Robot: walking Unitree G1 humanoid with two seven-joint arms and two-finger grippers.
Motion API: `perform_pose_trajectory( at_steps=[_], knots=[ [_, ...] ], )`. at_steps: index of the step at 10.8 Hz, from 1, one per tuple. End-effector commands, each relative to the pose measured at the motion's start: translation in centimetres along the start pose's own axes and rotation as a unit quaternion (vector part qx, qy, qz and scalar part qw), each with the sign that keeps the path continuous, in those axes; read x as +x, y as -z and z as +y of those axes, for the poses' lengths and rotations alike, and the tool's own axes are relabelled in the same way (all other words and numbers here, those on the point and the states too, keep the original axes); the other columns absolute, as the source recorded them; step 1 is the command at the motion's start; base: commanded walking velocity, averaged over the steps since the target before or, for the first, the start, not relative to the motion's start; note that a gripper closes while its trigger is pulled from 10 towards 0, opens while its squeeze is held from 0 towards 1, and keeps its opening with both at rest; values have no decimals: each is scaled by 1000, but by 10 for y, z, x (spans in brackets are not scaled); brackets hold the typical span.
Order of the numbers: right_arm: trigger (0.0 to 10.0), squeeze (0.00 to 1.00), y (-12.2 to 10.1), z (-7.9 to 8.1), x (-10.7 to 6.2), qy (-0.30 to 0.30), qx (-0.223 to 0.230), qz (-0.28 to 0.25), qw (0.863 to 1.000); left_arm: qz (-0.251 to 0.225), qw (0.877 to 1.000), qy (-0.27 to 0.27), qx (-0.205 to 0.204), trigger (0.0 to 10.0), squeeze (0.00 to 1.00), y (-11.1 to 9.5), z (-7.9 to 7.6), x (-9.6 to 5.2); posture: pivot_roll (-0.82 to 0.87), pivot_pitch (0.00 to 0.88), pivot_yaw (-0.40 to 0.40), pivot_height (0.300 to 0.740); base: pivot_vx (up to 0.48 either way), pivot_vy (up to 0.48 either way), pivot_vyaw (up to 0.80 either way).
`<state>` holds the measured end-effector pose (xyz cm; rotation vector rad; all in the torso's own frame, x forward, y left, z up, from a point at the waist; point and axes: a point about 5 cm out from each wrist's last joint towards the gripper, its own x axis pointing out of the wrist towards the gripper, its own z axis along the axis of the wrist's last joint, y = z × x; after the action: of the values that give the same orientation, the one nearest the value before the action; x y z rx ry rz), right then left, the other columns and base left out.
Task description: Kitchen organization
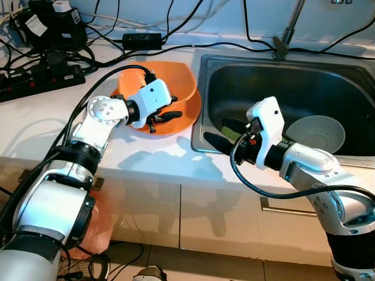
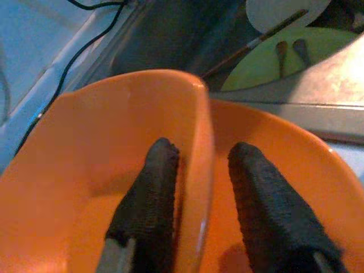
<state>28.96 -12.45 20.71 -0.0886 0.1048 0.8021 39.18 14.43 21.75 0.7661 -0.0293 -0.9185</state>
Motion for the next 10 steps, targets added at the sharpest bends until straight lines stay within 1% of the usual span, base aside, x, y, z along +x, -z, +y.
perform_pose_trajectory(
  at_steps=[1,2,4,7,8,9,10],
  knots=[
    [10000,0,-2,-2,1,6,-6,-3,1000,11,1000,12,21,0,0,-3,2,1,83,89,31,740,0,0,0],
    [10000,0,-2,-2,1,6,-8,-3,1000,22,999,15,39,0,0,-1,1,0,84,88,29,740,0,0,0],
    [10000,0,-2,-3,1,7,-8,-3,1000,25,999,14,41,0,0,1,1,-1,85,86,26,740,0,0,0],
    [10000,0,-2,-4,2,10,-7,-3,1000,39,997,14,63,0,0,6,1,-4,86,85,27,740,0,0,0],
    [10000,0,-1,-5,2,12,-6,-3,1000,39,997,15,65,0,0,7,0,-4,86,84,28,740,0,0,0],
    [10000,0,0,-6,2,14,-3,-4,1000,39,996,10,81,0,0,6,0,-4,87,84,26,740,0,0,0],
    [10000,0,0,-9,2,24,11,-8,1000,36,992,-7,117,0,0,4,0,-4,87,83,25,740,0,0,0]
  ],
)
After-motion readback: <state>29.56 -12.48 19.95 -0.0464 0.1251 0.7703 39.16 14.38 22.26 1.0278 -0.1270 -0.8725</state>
